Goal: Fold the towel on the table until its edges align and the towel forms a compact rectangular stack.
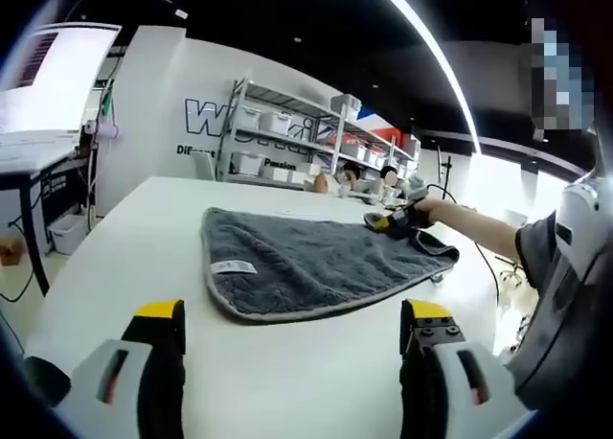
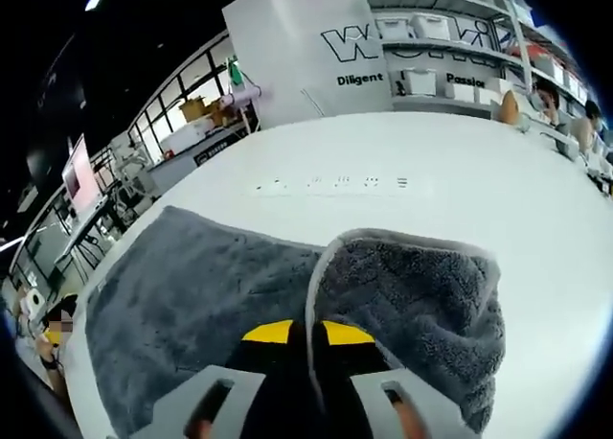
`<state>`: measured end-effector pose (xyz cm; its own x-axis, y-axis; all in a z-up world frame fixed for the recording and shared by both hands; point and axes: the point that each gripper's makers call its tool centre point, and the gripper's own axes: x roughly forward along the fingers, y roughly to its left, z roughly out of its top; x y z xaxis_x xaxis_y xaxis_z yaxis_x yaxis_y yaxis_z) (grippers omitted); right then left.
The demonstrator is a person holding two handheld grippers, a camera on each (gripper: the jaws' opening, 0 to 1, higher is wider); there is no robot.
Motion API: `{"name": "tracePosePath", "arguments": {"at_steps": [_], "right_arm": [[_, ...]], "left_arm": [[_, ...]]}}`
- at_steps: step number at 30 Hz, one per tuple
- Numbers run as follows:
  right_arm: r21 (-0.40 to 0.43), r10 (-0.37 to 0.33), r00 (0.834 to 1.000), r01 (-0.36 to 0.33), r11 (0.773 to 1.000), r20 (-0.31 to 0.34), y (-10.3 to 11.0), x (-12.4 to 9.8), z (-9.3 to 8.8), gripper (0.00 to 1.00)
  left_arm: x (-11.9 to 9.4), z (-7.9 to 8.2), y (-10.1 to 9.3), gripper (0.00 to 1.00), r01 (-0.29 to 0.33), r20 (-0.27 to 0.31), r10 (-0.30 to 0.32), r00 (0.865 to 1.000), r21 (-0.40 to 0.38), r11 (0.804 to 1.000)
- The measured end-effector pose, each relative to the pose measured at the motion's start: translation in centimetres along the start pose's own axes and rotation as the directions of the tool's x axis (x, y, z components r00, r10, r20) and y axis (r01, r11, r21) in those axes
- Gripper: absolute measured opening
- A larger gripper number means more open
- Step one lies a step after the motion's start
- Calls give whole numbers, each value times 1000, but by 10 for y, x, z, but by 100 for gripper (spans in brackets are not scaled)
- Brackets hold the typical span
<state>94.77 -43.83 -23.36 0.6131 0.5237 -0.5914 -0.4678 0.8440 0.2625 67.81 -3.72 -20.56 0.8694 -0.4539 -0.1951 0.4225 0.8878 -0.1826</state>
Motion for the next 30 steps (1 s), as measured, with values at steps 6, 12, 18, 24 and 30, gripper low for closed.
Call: {"name": "tracePosePath", "arguments": {"at_steps": [6, 12, 18, 24, 30], "right_arm": [[31, -6, 993, 2, 1000, 119, 1, -22, 20, 16], [81, 50, 943, -81, 993, 330, 20, -71, 43, 23], [36, 157, 861, -198, 979, 484, 44, -129, 49, 26], [-18, 130, 806, -146, 989, 578, 52, -183, 30, 32], [-30, 64, 816, -58, 998, 574, 47, -217, -16, 48]], "left_arm": [[0, 0, 0, 98, 0, -1, 0, 1000, 1, 1000], [5, -1, -5, 98, 16, -2, -16, 1000, 3, 1000], [9, -2, -5, 98, 22, -8, -22, 1000, 1, 1000], [11, -1, -8, 98, 32, -8, -32, 999, 4, 999], [12, 0, -7, 98, 31, -15, -31, 999, 9, 999]]}}
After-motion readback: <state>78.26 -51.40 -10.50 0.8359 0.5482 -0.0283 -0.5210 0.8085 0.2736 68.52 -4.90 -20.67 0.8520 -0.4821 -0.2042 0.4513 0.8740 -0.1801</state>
